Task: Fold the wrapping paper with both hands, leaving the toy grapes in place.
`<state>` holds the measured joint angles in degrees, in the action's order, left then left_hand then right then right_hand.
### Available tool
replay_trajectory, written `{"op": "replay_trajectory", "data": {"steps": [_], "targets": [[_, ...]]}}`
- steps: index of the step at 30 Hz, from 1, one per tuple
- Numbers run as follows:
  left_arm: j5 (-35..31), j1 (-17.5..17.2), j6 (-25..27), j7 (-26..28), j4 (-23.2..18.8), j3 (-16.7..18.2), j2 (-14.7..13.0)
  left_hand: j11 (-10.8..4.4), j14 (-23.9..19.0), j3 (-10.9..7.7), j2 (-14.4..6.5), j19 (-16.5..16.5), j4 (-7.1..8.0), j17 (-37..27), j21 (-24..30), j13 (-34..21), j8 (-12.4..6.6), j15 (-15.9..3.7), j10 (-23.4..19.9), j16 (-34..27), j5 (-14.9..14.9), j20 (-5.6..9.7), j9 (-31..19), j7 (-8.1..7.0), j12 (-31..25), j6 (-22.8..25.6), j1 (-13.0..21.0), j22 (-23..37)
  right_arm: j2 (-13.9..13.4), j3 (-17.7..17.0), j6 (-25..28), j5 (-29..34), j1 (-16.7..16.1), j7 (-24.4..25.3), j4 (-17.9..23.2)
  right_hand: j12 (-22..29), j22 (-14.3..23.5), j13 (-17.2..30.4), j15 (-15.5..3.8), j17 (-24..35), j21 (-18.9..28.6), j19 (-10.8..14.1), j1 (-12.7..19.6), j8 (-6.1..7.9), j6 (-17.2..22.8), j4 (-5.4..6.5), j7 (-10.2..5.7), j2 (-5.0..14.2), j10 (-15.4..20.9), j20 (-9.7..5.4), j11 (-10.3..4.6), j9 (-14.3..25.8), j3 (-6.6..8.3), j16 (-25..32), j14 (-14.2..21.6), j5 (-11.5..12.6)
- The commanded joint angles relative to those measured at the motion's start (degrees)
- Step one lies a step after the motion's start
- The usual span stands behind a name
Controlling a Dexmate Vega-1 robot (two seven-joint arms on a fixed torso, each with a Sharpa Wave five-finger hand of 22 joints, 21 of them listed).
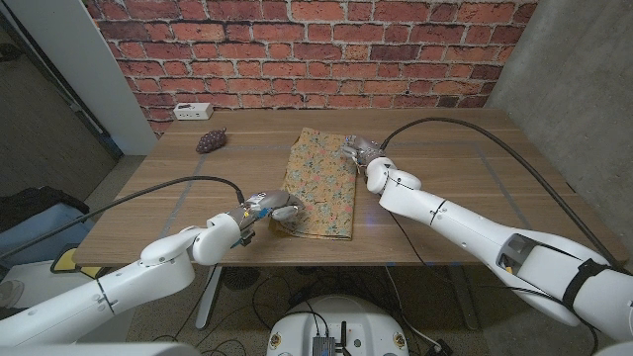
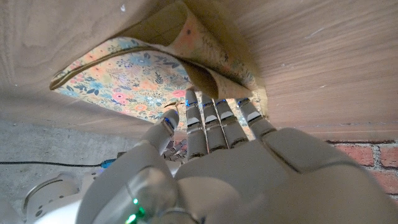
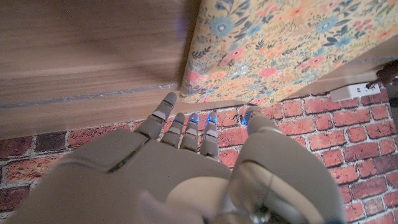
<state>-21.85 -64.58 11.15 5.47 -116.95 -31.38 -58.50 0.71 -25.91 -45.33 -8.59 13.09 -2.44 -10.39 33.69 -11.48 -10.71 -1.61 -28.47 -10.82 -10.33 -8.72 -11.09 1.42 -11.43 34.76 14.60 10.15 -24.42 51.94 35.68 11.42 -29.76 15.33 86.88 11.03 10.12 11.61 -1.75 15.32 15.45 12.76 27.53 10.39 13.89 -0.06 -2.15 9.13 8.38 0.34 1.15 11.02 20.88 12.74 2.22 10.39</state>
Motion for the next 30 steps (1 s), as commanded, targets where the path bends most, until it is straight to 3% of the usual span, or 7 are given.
{"op": "replay_trajectory", "data": {"steps": [1,6,10,19,30], "targets": [[0.7,-4.7,-9.6,14.8,3.7,4.1,2.4,-0.36,0.2,1.61,1.8,-0.7,0.14,0.0,-0.8,-0.1,0.8,0.17,1.7,-0.1,0.4,-0.1,-0.1,-0.5,0.4,-2.9,-1.3,0.2,-2.7,-6.9,-8.6,-4.1,-6.4,5.3,5.5,0.4,0.2,0.1,-0.36,0.2,-0.2,0.3,-1.6,0.54,0.2,1.07,0.18,-0.13,0.1,0.6,0.59,0.1,-0.25,0.3,0.2,0.1],[1.5,-6.0,-15.0,20.0,6.5,5.6,4.5,-0.61,1.2,3.4,3.6,-1.3,0.42,0.0,-1.6,-0.2,0.89,0.65,3.4,0.1,0.7,-0.2,0.0,-1.66,0.6,-5.5,-3.2,0.2,-3.3,-9.0,-12.0,-6.2,-8.3,5.7,6.3,0.5,0.2,0.1,0.0,0.2,-0.5,0.1,-3.0,0.61,0.3,1.82,0.37,-0.52,0.3,0.93,0.93,0.1,-0.93,0.3,0.3,0.2],[3.6,-6.2,-18.7,20.9,8.3,6.6,5.8,-0.42,1.7,4.09,4.2,-1.3,0.49,0.0,-1.9,-0.2,0.96,0.46,4.4,0.1,0.8,-0.04,0.0,-2.07,0.6,-7.2,-4.0,0.2,-3.7,-10.6,-14.9,-7.8,-9.7,6.0,6.8,0.6,0.2,0.1,0.09,0.1,-0.7,-0.1,-4.7,0.65,0.4,2.7,0.58,-1.01,0.4,1.2,1.43,0.1,-1.79,0.3,0.2,0.2],[8.9,-5.5,-25.2,20.2,12.4,8.3,8.8,-0.04,3.4,4.69,4.6,-1.3,0.49,0.2,-2.5,-0.1,1.11,0.64,6.5,0.5,0.7,0.57,0.1,-3.05,0.8,-10.8,-4.9,0.2,-4.5,-13.9,-20.5,-11.2,-12.9,6.5,8.6,0.7,0.2,0.0,0.65,0.1,-1.0,-0.1,-6.8,0.73,0.6,3.73,0.94,-1.56,0.6,1.43,2.02,0.0,-2.82,0.3,0.3,0.4],[16.9,-2.3,-35.2,18.0,20.7,8.8,14.9,0.5,4.7,5.03,4.7,-1.1,0.42,0.2,-2.9,-0.1,0.96,1.03,8.1,0.6,0.7,0.96,0.2,-3.33,0.8,-13.1,-5.4,0.2,-4.7,-17.5,-27.2,-15.8,-16.8,6.7,10.1,0.9,0.2,0.0,1.4,-0.1,-1.1,0.3,-8.0,0.91,1.2,4.22,1.28,-1.81,1.1,1.43,2.51,0.0,-3.3,0.4,1.0,0.7]]}}
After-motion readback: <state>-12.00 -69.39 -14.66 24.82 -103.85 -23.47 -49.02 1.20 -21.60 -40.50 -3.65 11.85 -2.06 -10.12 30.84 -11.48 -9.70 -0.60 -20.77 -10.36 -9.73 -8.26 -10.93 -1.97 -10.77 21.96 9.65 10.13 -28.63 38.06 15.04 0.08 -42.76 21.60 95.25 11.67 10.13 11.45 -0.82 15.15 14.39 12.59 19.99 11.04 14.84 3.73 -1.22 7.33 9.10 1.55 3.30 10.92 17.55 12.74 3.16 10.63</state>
